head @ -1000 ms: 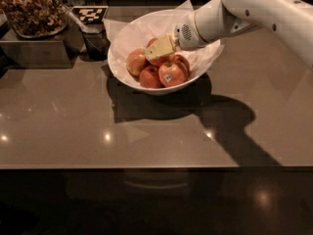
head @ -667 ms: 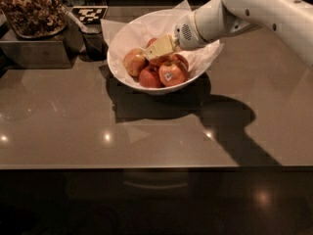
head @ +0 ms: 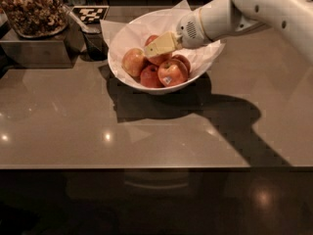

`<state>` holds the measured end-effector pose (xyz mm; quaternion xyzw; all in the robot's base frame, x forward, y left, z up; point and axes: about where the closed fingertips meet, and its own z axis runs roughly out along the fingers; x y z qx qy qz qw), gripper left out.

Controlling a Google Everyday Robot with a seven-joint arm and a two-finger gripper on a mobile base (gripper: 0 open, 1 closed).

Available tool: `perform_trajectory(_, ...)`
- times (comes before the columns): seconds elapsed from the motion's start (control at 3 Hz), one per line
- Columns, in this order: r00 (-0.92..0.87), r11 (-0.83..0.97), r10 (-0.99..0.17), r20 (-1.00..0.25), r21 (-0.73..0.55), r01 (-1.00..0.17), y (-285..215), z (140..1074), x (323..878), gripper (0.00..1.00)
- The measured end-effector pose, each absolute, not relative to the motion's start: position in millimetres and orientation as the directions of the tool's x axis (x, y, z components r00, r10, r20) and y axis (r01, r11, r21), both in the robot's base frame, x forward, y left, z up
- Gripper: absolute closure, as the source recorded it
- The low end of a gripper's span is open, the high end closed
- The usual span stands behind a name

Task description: Pick apple from white bowl

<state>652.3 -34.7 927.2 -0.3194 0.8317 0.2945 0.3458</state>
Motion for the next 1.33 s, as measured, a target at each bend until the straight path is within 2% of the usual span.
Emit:
perform_trajectory(0.67,-0.399,0.317,-0.303,-0.866,0.303,-0.899,-67.7,995.9,587.0,1.00)
perform_trajectory(1.33,-0.320,0.187,-0.296,-0.900,0.274,-0.943,-92.2,1020.8,553.6,1.00)
